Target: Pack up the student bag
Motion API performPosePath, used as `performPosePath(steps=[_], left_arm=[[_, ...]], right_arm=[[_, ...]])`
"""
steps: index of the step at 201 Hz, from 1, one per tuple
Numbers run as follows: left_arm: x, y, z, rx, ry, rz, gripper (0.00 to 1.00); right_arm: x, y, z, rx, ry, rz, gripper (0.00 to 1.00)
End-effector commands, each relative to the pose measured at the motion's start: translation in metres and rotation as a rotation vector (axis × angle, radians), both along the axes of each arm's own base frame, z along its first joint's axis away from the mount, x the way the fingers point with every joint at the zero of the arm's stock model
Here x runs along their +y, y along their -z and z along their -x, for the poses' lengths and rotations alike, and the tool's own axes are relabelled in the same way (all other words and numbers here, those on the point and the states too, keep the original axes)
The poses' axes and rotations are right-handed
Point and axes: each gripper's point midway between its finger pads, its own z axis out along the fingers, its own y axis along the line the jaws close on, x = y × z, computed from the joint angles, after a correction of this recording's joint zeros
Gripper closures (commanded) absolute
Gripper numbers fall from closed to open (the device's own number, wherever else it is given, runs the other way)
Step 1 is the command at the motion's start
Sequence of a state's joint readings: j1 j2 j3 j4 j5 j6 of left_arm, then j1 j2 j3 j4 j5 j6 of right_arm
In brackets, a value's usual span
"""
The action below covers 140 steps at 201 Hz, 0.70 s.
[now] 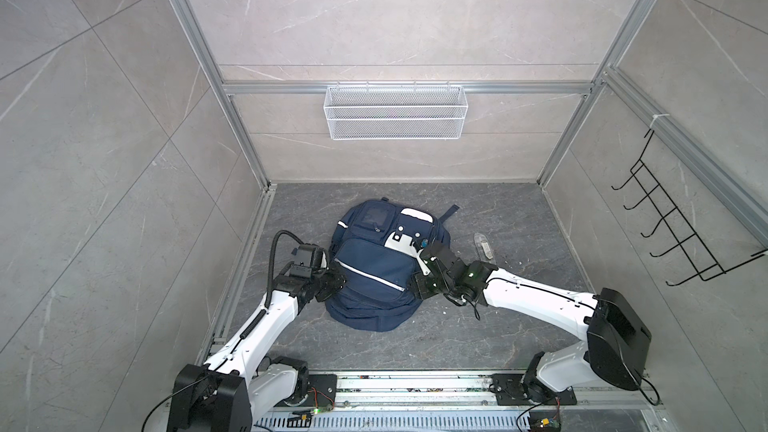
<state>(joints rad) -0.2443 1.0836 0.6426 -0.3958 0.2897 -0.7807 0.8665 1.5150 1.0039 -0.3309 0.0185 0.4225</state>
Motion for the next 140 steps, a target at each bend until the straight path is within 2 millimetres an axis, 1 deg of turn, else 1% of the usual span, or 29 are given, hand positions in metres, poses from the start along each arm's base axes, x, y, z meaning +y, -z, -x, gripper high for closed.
performPosePath(steps=[1, 21, 38, 64, 86, 103, 129, 140], left_arm=[[0.002, -0.001, 0.003, -0.006, -0.004, -0.008, 1.0], [0.003, -0.002, 0.003, -0.008, -0.006, -0.008, 1.0], [0.004, -0.004, 0.004, -0.012, -0.006, -0.011, 1.0], [0.003, -0.005, 0.003, -0.014, -0.006, -0.011, 1.0], [0.003, -0.005, 0.003, -0.015, -0.006, -0.01, 1.0], [0.003, -0.005, 0.002, -0.013, -0.006, -0.005, 1.0], [0.001, -0.003, -0.002, -0.015, -0.006, -0.003, 1.0], [0.001, -0.003, -0.003, -0.015, -0.007, -0.002, 1.0]], right_arm=[[0.017, -0.004, -0.014, -0.035, -0.015, -0.02, 0.34], [0.024, 0.004, -0.02, -0.027, -0.017, -0.014, 0.33], [0.029, 0.01, -0.02, -0.01, -0.03, -0.019, 0.33], [0.034, 0.019, -0.007, 0.044, -0.071, -0.042, 0.33], [0.022, 0.017, 0.005, 0.055, -0.063, -0.052, 0.33], [0.016, 0.013, 0.02, 0.081, -0.083, -0.077, 0.33], [0.025, 0.002, 0.057, 0.169, -0.204, -0.179, 0.35], [0.027, -0.001, 0.07, 0.187, -0.237, -0.194, 0.35]])
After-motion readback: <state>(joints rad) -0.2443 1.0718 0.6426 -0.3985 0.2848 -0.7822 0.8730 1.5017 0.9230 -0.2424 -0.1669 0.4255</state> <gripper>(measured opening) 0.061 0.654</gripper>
